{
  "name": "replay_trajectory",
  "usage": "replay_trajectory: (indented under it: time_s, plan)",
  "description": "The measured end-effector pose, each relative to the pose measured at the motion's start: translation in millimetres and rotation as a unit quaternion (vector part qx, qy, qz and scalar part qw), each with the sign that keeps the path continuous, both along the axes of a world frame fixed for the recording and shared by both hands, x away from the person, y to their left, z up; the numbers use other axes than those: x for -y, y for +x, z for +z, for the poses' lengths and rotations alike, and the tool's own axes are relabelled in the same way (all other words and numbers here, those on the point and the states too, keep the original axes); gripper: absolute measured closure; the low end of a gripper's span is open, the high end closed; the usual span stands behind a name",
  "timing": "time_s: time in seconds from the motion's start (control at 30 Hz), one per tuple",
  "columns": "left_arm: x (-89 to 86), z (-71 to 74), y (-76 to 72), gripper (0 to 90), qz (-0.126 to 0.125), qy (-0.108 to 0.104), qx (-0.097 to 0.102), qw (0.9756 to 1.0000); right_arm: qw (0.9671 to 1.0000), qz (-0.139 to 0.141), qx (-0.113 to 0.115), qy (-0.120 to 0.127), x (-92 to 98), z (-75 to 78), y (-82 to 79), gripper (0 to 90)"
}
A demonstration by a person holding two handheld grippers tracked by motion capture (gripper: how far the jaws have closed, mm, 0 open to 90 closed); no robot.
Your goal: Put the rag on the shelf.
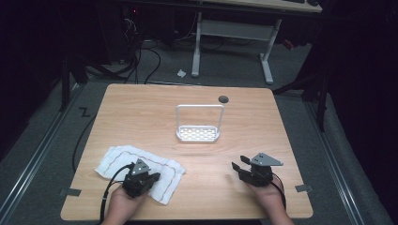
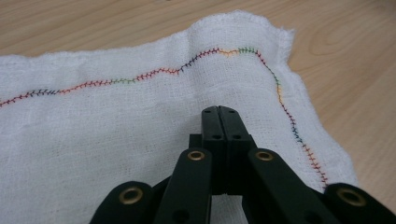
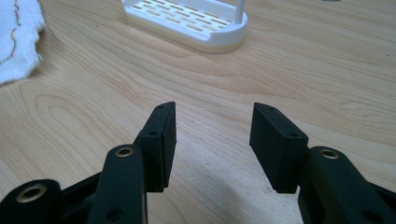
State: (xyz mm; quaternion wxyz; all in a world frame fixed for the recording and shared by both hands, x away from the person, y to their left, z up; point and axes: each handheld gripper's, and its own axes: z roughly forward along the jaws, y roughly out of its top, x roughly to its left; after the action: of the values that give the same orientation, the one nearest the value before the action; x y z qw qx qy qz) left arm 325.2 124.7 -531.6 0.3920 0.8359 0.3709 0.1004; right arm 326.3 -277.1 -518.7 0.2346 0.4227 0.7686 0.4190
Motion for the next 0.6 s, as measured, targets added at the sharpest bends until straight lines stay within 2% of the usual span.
replay_trajectory:
  time_s: [0.13,0.2,0.23,0.27,0.4,0.6]
  plan:
    - [23.3,1.1,-6.4,90.0,-0.029,0.016,0.011,0.9994,1.0,0.001,0.0,0.003,-0.1,0.3,-0.5,51.1]
    - [35.0,0.5,-7.6,90.0,-0.044,0.011,0.009,0.9989,1.0,0.001,-0.001,0.003,-0.4,0.1,-0.6,51.2]
    - [35.0,0.5,-7.6,90.0,-0.044,0.011,0.009,0.9989,1.0,0.001,-0.001,0.003,-0.4,0.1,-0.6,51.2]
    - [45.5,0.0,-7.7,90.0,-0.056,0.007,0.009,0.9983,1.0,0.002,-0.003,0.004,-1.1,0.0,-0.8,51.3]
    - [68.2,-1.9,-7.0,90.0,-0.076,-0.008,0.005,0.997,1.0,0.001,-0.004,0.005,-2.1,-0.1,-1.2,51.4]
    - [103.6,-3.2,-8.3,90.0,-0.109,-0.018,0.004,0.9938,0.9999,0.005,-0.006,0.011,-1.4,0.7,-1.8,53.2]
